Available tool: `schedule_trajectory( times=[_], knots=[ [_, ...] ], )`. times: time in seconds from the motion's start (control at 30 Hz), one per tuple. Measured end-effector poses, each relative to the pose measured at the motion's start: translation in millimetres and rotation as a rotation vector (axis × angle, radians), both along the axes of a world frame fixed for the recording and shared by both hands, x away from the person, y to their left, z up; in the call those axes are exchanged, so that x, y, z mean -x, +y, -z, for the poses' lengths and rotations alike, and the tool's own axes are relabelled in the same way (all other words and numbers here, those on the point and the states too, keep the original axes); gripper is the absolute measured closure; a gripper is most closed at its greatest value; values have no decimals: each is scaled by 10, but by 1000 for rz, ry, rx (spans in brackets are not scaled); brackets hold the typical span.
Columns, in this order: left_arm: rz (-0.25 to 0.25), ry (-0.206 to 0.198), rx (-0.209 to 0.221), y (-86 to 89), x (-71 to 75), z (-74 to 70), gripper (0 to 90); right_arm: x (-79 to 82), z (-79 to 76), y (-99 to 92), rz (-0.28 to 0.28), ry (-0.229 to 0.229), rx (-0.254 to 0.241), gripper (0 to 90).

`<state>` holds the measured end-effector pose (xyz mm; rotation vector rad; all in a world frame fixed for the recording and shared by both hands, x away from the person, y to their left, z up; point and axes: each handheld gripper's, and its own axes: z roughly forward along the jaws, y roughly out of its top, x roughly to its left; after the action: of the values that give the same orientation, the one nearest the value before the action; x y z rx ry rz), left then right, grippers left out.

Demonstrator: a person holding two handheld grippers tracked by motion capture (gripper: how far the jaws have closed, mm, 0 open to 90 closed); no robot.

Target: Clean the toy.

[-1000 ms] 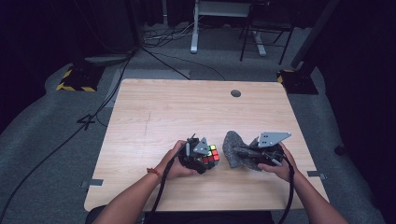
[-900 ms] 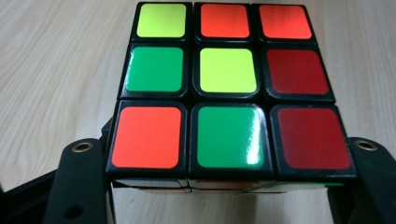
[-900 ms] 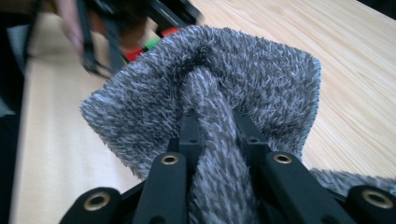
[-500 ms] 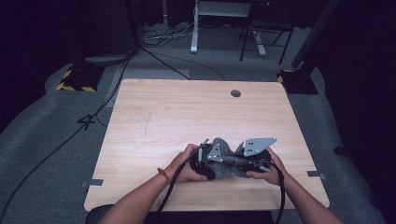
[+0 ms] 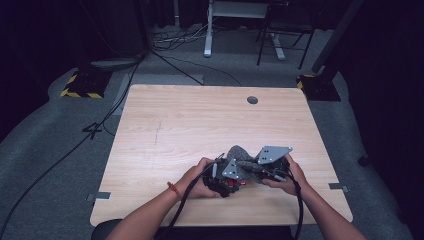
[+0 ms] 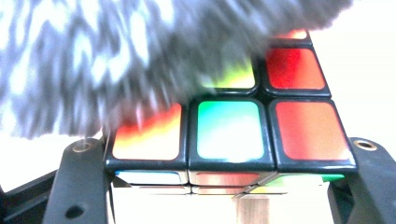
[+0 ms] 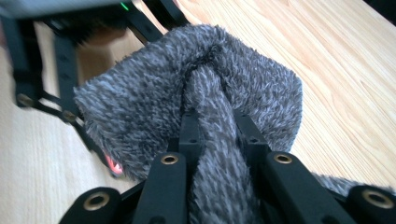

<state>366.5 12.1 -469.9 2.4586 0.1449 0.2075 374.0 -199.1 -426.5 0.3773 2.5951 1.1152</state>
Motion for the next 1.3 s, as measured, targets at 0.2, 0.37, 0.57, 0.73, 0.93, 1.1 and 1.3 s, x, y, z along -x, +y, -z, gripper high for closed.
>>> schedule_trajectory(
  times=[0.2, 0.37, 0.57, 0.73, 0.93, 1.1, 1.3],
  knots=[
    [-18, 1, -5, 63, -29, -9, 338, 5, 7, -71, -14, 17, -8, 772],
    [-23, 1, -2, -3, -52, 7, 338, 108, -48, 72, -92, 36, -36, 772],
    [-19, -9, -8, -30, -48, 4, 338, 172, -61, 275, -99, 7, -17, 771],
    [-13, -10, -3, -4, -40, -26, 339, 113, -66, 192, -56, -1, -20, 773],
    [-21, -7, 27, 98, -47, -90, 338, 35, -15, -22, 7, 5, -14, 778],
    [-37, -5, 38, 148, -66, -110, 339, 64, 5, -100, -6, 13, -25, 778],
    [-22, -5, 24, 75, -58, -74, 339, 195, -80, 43, -83, -1, -45, 778]
  ],
)
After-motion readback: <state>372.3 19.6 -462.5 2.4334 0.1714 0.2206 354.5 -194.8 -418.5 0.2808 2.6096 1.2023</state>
